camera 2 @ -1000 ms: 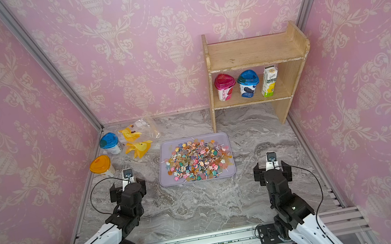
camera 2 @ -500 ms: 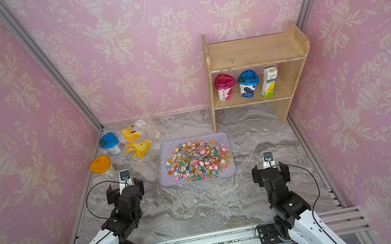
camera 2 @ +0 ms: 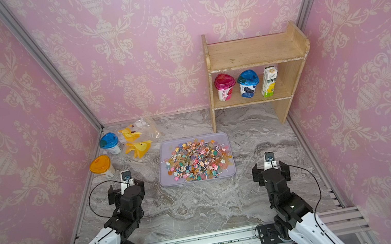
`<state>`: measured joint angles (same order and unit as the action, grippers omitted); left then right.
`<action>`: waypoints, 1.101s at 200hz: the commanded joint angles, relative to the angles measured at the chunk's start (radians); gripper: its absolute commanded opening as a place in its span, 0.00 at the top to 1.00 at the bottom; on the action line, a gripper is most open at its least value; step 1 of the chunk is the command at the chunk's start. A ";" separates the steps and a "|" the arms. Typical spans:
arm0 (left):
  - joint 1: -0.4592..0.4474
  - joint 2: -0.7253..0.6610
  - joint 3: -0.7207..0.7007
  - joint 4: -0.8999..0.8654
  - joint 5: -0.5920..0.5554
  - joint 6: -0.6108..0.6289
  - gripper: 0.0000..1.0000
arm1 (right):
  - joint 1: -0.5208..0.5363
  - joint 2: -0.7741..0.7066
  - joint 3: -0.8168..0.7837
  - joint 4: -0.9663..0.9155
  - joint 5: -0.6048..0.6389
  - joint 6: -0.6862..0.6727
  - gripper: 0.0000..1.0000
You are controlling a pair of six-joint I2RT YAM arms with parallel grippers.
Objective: Pour candies out of the ziploc bag
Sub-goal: Reset both arms
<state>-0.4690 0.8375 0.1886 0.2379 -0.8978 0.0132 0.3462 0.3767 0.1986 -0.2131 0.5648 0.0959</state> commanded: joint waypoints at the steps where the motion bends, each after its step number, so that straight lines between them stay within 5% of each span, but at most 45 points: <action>1: -0.008 -0.011 -0.019 0.066 -0.024 0.048 0.01 | -0.003 -0.002 -0.011 0.025 -0.004 -0.019 0.00; 96: -0.008 -0.033 -0.063 0.174 -0.010 0.110 0.01 | -0.003 -0.076 -0.043 0.058 0.012 -0.026 0.00; 182: -0.008 -0.048 -0.105 0.289 -0.004 0.157 0.01 | -0.003 -0.370 -0.126 0.022 0.025 -0.039 0.00; 220: -0.008 -0.055 -0.133 0.363 0.002 0.177 0.01 | -0.004 -0.342 -0.134 0.064 0.006 -0.049 0.00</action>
<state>-0.4690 0.7906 0.0761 0.5392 -0.8970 0.1528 0.3462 0.0288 0.0849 -0.1715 0.5735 0.0742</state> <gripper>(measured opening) 0.992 0.998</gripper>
